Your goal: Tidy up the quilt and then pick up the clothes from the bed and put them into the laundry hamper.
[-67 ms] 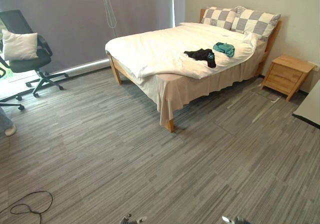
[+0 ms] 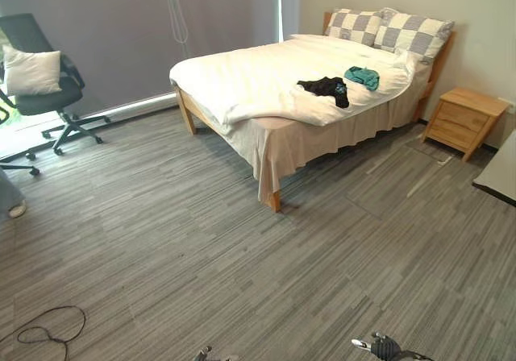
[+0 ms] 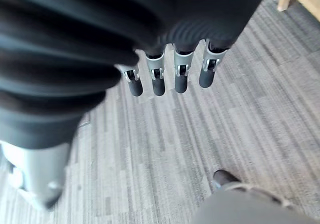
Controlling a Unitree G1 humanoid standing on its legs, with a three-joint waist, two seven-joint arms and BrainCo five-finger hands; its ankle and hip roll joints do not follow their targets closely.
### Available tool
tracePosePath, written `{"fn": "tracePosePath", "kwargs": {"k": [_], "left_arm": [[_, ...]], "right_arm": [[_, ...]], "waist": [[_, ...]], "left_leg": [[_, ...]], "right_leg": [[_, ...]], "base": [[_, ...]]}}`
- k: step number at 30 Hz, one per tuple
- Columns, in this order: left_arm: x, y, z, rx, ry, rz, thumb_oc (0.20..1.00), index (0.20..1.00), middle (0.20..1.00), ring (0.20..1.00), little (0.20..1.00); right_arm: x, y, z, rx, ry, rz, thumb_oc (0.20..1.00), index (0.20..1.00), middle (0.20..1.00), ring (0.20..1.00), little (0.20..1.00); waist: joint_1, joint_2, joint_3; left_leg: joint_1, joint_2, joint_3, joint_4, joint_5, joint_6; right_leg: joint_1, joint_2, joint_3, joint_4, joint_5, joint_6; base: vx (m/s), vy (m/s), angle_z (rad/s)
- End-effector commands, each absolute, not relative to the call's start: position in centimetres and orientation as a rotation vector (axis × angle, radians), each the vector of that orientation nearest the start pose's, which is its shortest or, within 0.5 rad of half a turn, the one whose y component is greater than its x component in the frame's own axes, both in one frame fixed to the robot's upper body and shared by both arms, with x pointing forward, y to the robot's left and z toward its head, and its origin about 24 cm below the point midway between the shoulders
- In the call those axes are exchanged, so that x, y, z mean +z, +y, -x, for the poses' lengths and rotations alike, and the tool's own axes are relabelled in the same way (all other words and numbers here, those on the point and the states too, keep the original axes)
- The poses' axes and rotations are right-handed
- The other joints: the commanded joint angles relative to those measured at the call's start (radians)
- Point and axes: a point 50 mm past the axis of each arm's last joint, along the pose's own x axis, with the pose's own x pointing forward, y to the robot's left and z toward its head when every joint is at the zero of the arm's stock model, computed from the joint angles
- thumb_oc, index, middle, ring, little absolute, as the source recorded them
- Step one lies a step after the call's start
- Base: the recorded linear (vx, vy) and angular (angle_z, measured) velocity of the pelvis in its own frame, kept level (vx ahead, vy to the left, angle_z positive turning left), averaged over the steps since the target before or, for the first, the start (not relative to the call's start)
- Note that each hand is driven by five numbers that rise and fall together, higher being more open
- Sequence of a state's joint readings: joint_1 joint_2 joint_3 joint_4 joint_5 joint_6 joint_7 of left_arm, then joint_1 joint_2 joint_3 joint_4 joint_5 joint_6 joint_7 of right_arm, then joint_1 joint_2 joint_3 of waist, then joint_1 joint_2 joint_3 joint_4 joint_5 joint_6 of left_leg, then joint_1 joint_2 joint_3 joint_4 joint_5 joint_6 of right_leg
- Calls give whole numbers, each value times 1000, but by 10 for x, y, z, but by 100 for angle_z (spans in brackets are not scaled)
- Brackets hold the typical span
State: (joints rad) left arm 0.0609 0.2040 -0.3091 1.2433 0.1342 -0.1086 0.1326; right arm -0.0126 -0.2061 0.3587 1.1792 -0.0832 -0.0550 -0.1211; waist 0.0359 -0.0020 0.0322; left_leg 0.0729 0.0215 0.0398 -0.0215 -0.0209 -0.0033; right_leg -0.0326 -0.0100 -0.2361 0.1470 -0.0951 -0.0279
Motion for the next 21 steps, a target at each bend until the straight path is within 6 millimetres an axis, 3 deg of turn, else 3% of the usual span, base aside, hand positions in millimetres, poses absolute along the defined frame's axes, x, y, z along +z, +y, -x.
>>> {"fn": "tracePosePath", "kwargs": {"k": [1,6,7,9,10,12,13,14,16,17,18,19,21], "left_arm": [[-166,186,-97,-167,1070,-558,1000,1000,1000,1000,1000],[-165,181,-103,-155,1059,-532,1000,1000,1000,1000,1000],[-159,179,-117,-142,983,-541,1000,1000,1000,1000,1000],[-155,182,-126,-99,938,-552,1000,1000,1000,1000,1000],[-155,182,-126,-99,938,-552,1000,1000,1000,1000,1000],[-151,185,-135,-75,894,-567,1000,1000,1000,1000,1000],[-149,191,-138,-56,891,-567,1000,1000,1000,1000,1000],[-149,191,-138,-56,891,-567,1000,1000,1000,1000,1000],[-146,195,-144,-54,873,-584,1000,1000,1000,1000,1000],[-142,198,-152,-70,828,-646,1000,1000,1000,1000,1000],[-142,198,-152,-70,828,-646,1000,1000,1000,1000,1000],[-142,201,-153,-95,827,-700,1000,1000,1000,1000,1000],[-142,200,-153,-95,827,-700,1000,1000,1000,1000,1000]], "right_arm": [[-163,-194,-107,175,1105,574,1000,1000,1000,1000,1000],[-163,-198,-108,158,1112,588,1000,1000,1000,1000,1000],[-161,-201,-113,128,1105,590,1000,1000,1000,1000,1000],[-160,-202,-118,99,1095,572,1000,1000,1000,1000,1000],[-160,-202,-118,99,1095,572,1000,1000,1000,1000,1000],[-158,-202,-123,61,1076,544,1000,1000,1000,1000,1000],[-156,-201,-127,33,1055,511,1000,1000,1000,1000,1000],[-156,-201,-127,33,1055,511,1000,1000,1000,1000,1000],[-155,-200,-130,19,1040,508,1000,1000,1000,1000,1000],[-155,-201,-131,27,1037,523,1000,1000,1000,1000,1000],[-155,-201,-131,26,1038,523,1000,1000,1000,1000,1000],[-156,-202,-128,31,1051,529,1000,1000,1000,1000,1000],[-156,-202,-128,30,1051,530,1000,1000,1000,1000,1000]], "waist": [[-14,-19,104],[-21,-14,121],[-24,-11,148],[-31,-1,176],[-31,-3,174],[-37,3,201],[-43,5,215],[-43,4,216],[-54,-1,223],[-65,-5,225],[-65,-1,227],[-75,6,222],[-74,10,225]], "left_leg": [[63,-30,23,-20,-98,-12],[40,-32,28,-1,-103,-7],[11,-30,29,25,-113,7],[-2,-19,31,33,-123,19],[-5,-20,31,34,-123,20],[1,-14,32,37,-134,29],[28,-8,39,32,-146,32],[29,-9,39,31,-146,32],[62,-3,43,16,-163,24],[93,0,39,4,-177,2],[98,6,40,2,-179,0],[135,21,37,-13,-199,-21],[140,25,39,-14,-200,-22]], "right_leg": [[210,-76,-2,-212,-33,153],[187,-79,6,-196,-36,153],[112,-77,14,-73,-59,145],[-12,-91,3,124,-59,178],[-18,-93,4,131,-63,178],[-105,-113,-16,293,-33,225],[-157,-139,-48,354,13,245],[-157,-141,-47,357,11,246],[-170,-155,-69,235,9,224],[-181,-185,-63,24,46,209],[-170,-178,-66,11,51,208],[-186,-204,-55,-118,88,221],[-179,-199,-56,-124,89,220]], "base": [[-33,37,-1],[-15,38,-10],[-81,45,-20],[-81,58,-18],[-10,42,-8],[99,21,-9],[155,3,-25],[244,-48,-14],[386,-149,-4],[424,-173,-11],[594,-242,-14],[315,-117,-11],[156,-58,-22]]}}
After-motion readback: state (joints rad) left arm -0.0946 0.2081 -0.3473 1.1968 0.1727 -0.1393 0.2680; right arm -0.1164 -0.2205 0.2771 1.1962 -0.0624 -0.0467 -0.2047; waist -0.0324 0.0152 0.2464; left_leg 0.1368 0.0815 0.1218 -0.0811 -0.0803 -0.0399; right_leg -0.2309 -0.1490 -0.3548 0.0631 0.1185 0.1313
